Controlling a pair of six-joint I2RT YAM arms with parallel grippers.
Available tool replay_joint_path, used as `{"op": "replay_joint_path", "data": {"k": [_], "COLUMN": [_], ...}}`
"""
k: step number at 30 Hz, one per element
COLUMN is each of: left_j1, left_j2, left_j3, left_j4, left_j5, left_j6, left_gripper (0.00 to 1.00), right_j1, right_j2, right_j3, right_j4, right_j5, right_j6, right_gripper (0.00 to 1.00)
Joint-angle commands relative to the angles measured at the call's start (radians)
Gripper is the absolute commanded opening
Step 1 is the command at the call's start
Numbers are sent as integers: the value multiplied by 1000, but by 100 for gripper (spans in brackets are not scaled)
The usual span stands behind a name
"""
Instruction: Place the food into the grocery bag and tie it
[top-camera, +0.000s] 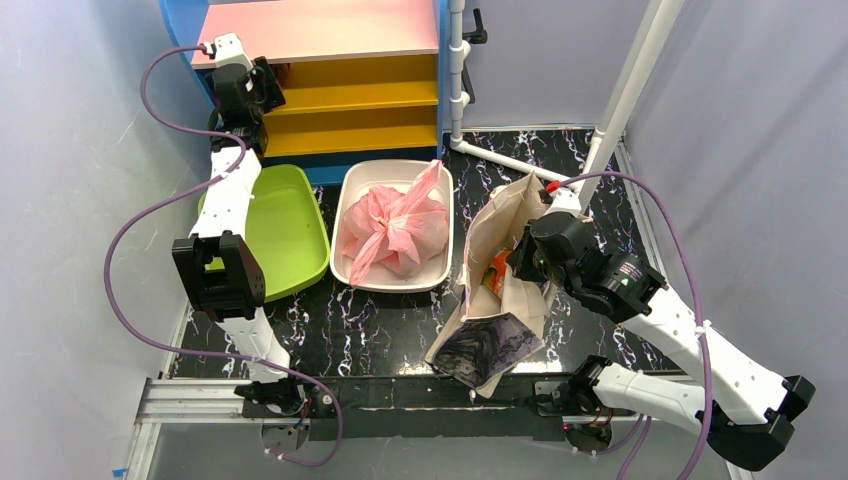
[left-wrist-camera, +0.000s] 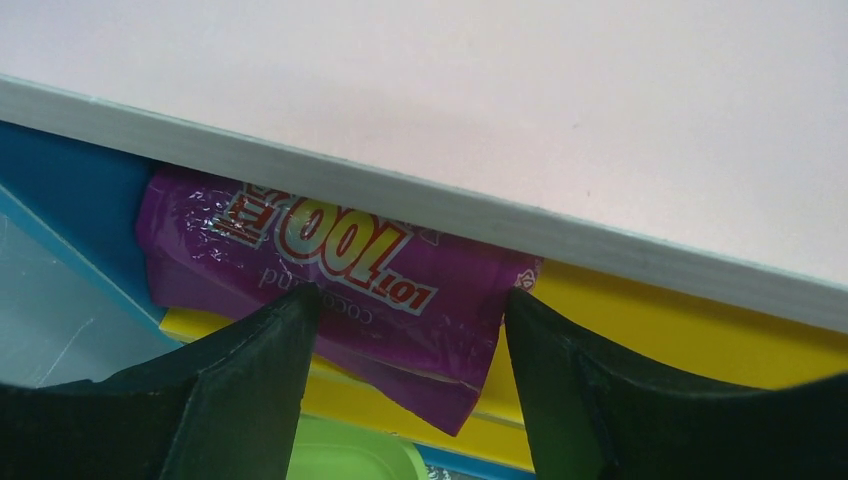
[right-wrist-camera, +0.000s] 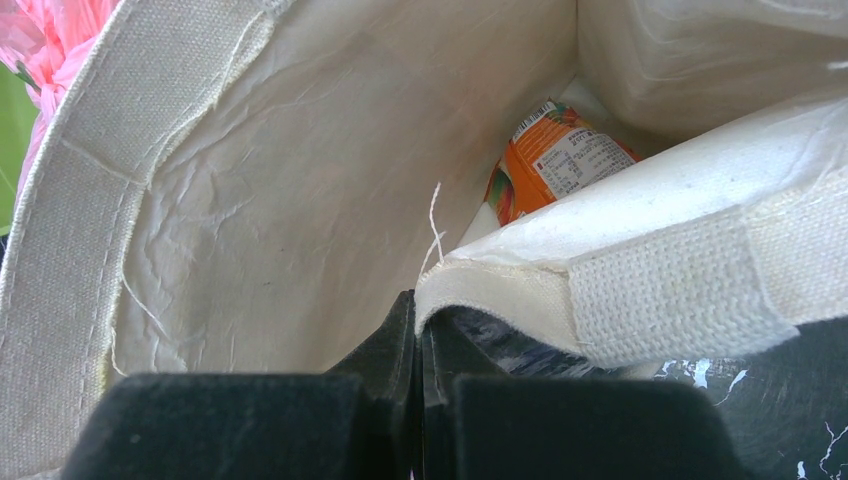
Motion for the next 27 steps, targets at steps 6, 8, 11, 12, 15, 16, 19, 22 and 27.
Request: {"op": "replay_joint_path", "data": {"k": [6,8,11,12,15,16,19,22,27], "left_j1": [35,41,45,47,50,51,51,51,49], "left_j2": [22,12,-3,-6,-14,-18,-33,-54,-98], "left_j3": [-41,-55,-71,-73,-72,-72,-76,-76,-72], "left_j4": [-92,-83,-68,-70,-82,-84,-83,-89,-102], "left_j5": [-43,-38,-37,-37,-41,-43,-53,-53,-33], "left_j6": [-7,-16,-16,-16,-18,-19,-17,-18,-16], "left_gripper": [48,41,31,27,17,14,6,0,0], "right_j1": [-2,-2,-2,-2,-2,-2,-2,-1,-2], "right_j2": [1,1,-2,-1,-2,-2,-3,-4,-3], "right_j3": [-15,-14,-14,-15,-14,-14,-13,-12,-10], "right_j4": [22,22,19,20,20,21,19,20,24], "right_j5": [-25,-25,-27,-27,-27,-29,-33,-36,-44], "right_j6": [-3,-2,1,2,1,2,3,6,7], "right_gripper": [1,1,1,1,1,1,1,1,1]}}
